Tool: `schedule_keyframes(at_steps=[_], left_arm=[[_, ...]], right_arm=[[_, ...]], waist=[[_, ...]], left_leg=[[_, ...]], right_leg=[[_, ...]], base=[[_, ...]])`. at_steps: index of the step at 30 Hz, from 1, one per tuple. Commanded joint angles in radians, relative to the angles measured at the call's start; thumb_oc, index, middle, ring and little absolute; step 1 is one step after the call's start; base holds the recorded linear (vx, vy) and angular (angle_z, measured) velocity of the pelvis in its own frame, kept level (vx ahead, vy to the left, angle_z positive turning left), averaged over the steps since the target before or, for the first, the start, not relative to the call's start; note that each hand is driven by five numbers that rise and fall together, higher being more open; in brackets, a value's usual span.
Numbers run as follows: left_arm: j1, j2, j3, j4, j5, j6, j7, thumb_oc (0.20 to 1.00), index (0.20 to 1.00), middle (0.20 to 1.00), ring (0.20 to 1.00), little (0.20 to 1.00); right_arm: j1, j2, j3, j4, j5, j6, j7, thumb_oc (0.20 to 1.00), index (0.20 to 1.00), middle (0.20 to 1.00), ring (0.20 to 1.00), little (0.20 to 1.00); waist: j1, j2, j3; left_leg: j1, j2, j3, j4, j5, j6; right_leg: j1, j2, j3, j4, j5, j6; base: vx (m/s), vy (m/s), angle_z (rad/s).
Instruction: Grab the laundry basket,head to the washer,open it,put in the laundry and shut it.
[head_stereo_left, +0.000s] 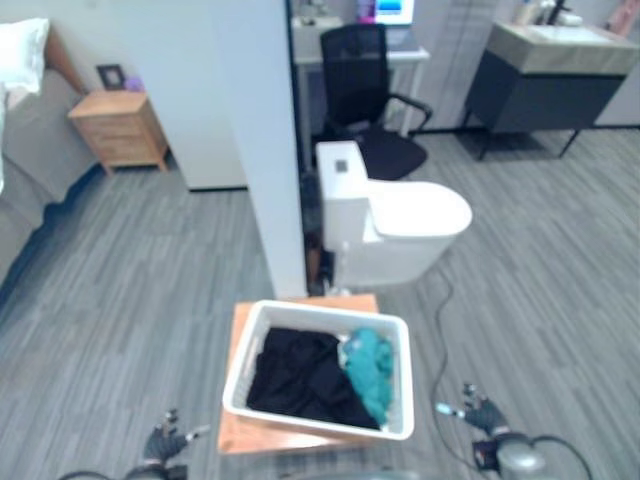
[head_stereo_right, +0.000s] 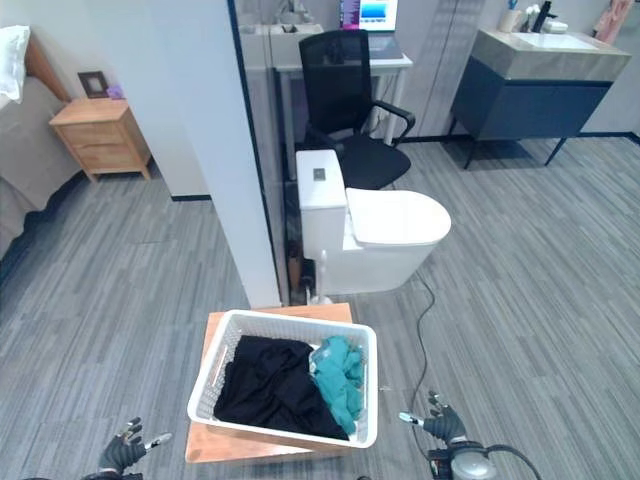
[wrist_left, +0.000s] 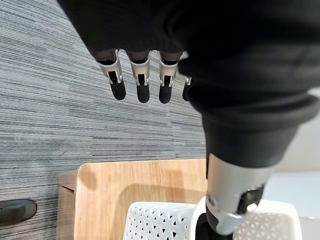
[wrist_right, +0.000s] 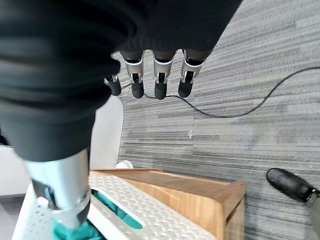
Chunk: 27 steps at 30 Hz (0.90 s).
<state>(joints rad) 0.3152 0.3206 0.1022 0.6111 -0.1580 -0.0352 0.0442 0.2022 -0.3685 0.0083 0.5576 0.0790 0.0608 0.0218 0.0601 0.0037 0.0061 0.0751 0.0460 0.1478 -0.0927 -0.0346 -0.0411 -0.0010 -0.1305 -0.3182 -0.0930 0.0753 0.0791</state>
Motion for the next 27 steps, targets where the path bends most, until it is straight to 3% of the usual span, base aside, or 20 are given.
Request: schedule_keyframes(at_steps=[1, 8, 12, 17, 27], left_arm=[[-0.048, 0.045, 0.042, -0.011, 0.01, -0.017, 0.027, 1.0, 1.0, 1.0, 1.0, 1.0], [-0.121, 0.076, 0.064, -0.078, -0.03, -0.018, 0.072, 1.0, 1.0, 1.0, 1.0, 1.0], [-0.192, 0.141, 0.16, -0.206, -0.026, -0.029, 0.134, 1.0, 1.0, 1.0, 1.0, 1.0], [-0.33, 0.229, 0.246, -0.287, -0.006, -0.046, 0.219, 1.0, 1.0, 1.0, 1.0, 1.0], [-0.38, 0.253, 0.272, -0.388, 0.063, -0.037, 0.259, 1.0, 1.0, 1.0, 1.0, 1.0]], right_arm=[[-0.035, -0.047, -0.006, -0.076, -0.01, -0.014, -0.004, 1.0, 1.0, 1.0, 1.0, 1.0], [-0.071, -0.105, -0.055, -0.197, 0.001, -0.011, -0.033, 1.0, 1.0, 1.0, 1.0, 1.0], [-0.09, -0.121, -0.089, -0.269, 0.002, -0.016, -0.05, 1.0, 1.0, 1.0, 1.0, 1.0], [-0.164, -0.112, -0.071, -0.245, -0.01, -0.025, -0.083, 1.0, 1.0, 1.0, 1.0, 1.0], [-0.194, -0.061, -0.025, -0.221, -0.009, -0.022, -0.072, 1.0, 1.0, 1.0, 1.0, 1.0]], waist=[[-0.003, -0.014, 0.008], [-0.02, -0.011, 0.092], [-0.024, -0.025, 0.146], [-0.027, -0.046, 0.181], [-0.018, -0.079, 0.207]], left_leg=[[-0.063, 0.035, -0.071, 0.005, 0.006, -0.01], [-0.195, 0.036, -0.08, 0.005, 0.048, -0.006], [-0.301, 0.046, -0.073, 0.005, 0.077, -0.007], [-0.396, 0.045, -0.066, 0.005, 0.098, -0.009], [-0.453, 0.019, -0.059, 0.011, 0.098, -0.003]], right_leg=[[0.043, -0.048, -0.024, 0.006, -0.051, 0.057], [-0.105, -0.049, 0.005, 0.013, -0.01, 0.058], [-0.216, -0.044, 0.023, 0.023, 0.012, 0.054], [-0.31, -0.054, 0.028, 0.018, 0.037, 0.058], [-0.368, -0.078, 0.038, 0.018, 0.057, 0.064]], base=[[0.01, 0.03, -0.05], [-0.15, 0.014, -0.03], [-0.1, 0.009, -0.08], [-0.08, 0.027, -0.09], [-0.02, 0.012, -0.02]])
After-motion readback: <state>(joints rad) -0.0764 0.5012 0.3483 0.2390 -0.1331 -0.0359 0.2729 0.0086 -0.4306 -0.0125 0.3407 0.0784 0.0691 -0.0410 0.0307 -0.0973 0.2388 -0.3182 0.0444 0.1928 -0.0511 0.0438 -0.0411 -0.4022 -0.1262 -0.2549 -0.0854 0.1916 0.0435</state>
